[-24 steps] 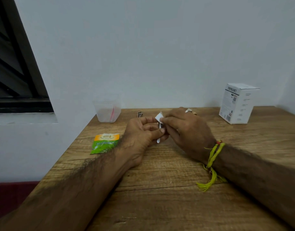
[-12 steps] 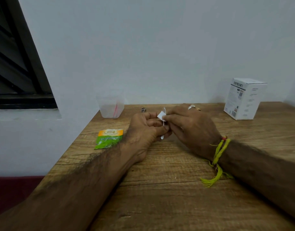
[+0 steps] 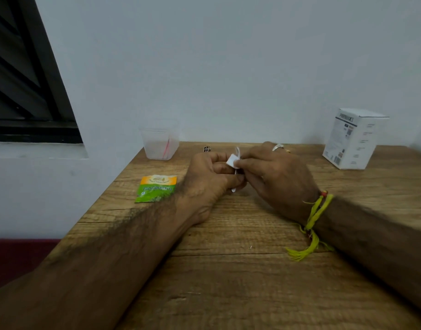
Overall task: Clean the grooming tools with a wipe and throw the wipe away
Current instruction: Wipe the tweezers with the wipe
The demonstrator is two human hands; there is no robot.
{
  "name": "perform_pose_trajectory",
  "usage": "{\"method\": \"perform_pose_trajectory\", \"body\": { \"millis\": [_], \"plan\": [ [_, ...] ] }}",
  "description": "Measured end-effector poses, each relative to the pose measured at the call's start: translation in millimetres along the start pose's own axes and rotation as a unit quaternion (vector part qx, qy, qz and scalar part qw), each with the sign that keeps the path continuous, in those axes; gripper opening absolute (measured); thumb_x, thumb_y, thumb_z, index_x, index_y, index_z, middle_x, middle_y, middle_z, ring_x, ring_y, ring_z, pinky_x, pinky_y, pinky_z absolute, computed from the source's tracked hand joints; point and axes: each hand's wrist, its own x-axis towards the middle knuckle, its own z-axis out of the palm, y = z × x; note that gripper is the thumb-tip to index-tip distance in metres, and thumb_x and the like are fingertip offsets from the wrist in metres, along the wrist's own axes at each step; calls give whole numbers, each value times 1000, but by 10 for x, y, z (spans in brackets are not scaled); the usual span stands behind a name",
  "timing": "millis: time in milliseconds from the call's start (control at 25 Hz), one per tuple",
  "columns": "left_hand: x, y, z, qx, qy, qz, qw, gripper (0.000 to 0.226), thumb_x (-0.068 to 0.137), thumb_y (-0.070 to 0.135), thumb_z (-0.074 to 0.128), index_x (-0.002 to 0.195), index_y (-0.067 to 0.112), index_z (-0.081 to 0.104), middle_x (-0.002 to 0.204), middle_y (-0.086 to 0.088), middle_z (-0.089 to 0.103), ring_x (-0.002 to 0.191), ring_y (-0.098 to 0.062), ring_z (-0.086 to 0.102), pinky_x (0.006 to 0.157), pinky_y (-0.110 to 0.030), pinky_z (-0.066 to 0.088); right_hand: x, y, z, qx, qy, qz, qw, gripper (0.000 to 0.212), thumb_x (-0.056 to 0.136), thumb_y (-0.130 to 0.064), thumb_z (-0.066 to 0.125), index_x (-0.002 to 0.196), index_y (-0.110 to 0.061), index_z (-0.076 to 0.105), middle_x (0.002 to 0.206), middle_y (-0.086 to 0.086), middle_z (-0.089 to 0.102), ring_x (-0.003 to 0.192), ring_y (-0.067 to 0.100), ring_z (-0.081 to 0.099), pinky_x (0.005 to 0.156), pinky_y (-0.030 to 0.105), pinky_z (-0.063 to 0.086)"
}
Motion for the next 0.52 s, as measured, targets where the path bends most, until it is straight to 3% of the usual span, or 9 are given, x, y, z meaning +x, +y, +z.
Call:
{"method": "perform_pose_trajectory", "body": {
  "millis": [240,400,520],
  "plan": [
    [13,-5,-35,-28,-12,-25,999,31,80,-23,66,105,-4,67,85,-15,75,81,-24,73,78,-34,63,-21,-63,-32,-18,-12,3,1000,18,86,-9,69,102,-11,77,105,7,74,77,37,68,61,44,56],
    [33,43,-32,-53,-25,-78,995,30,86,-18,57,115,-13,63,106,-29,70,104,-39,69,94,-51,57,-12,-17,-30,-10,-30,5,999,20,85,-7,72,103,-13,77,106,4,73,80,36,68,61,45,54],
    [95,71,-63,-119,-2,-116,986,33,91,0,49,117,-11,63,98,-22,71,87,-35,72,99,-56,53,1,-10,0,-18,-34,-4,999,25,85,-4,70,106,-14,76,109,3,73,80,35,68,61,44,54]
  ]
}}
